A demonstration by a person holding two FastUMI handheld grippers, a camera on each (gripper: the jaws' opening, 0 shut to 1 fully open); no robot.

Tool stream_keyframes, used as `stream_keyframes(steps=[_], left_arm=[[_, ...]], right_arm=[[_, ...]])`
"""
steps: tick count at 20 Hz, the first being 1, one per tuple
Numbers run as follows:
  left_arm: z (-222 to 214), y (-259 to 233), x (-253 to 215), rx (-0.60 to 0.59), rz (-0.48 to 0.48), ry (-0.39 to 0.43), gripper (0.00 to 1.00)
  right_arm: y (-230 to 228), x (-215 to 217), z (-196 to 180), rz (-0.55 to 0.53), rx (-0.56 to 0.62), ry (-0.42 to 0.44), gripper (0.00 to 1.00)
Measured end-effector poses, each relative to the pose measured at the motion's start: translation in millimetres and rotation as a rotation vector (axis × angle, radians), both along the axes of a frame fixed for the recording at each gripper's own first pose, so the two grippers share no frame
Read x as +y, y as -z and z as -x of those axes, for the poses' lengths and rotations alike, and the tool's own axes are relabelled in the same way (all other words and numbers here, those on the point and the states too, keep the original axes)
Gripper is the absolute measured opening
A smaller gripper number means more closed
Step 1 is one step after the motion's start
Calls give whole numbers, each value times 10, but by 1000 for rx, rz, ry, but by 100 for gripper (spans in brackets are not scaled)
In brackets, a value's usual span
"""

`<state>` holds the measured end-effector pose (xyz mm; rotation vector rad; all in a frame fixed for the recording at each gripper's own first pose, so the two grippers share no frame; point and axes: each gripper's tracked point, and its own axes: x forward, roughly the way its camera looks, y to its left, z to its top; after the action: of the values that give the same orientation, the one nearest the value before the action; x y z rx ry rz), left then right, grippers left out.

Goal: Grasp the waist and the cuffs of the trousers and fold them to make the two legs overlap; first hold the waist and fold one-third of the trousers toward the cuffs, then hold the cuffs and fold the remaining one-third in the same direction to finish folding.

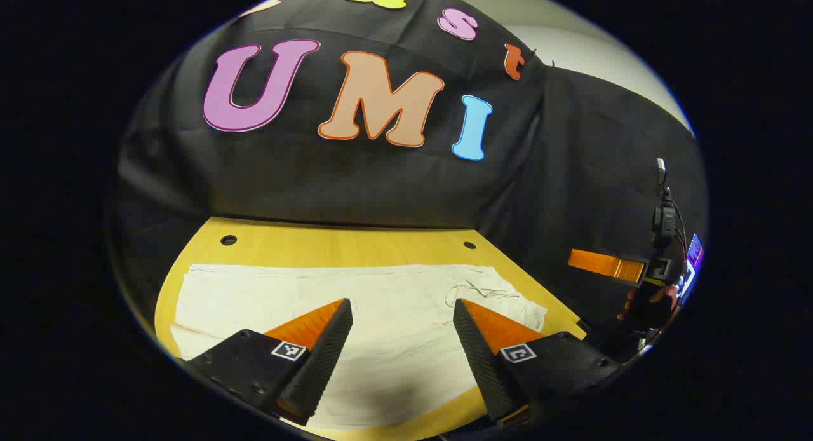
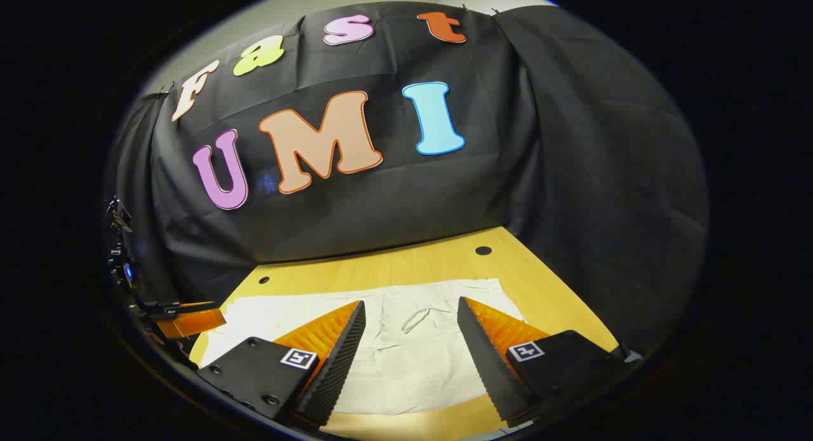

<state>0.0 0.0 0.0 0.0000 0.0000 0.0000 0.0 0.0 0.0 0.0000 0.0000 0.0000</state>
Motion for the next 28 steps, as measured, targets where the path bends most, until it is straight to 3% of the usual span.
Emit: stream_keyframes(steps=[17, 21, 25, 28], left_arm=[[121, -11, 255, -17, -3, -7, 94], [189, 11, 411, -23, 1, -39, 94], [289, 172, 657, 24, -63, -46, 94], [407, 426, 753, 113, -96, 23, 94]], right_arm=[[52, -69, 105, -21, 30, 44, 93], [36, -106, 116, -21, 24, 56, 93], [82, -118, 127, 1, 27, 62, 93], [165, -71, 128, -3, 47, 57, 94]])
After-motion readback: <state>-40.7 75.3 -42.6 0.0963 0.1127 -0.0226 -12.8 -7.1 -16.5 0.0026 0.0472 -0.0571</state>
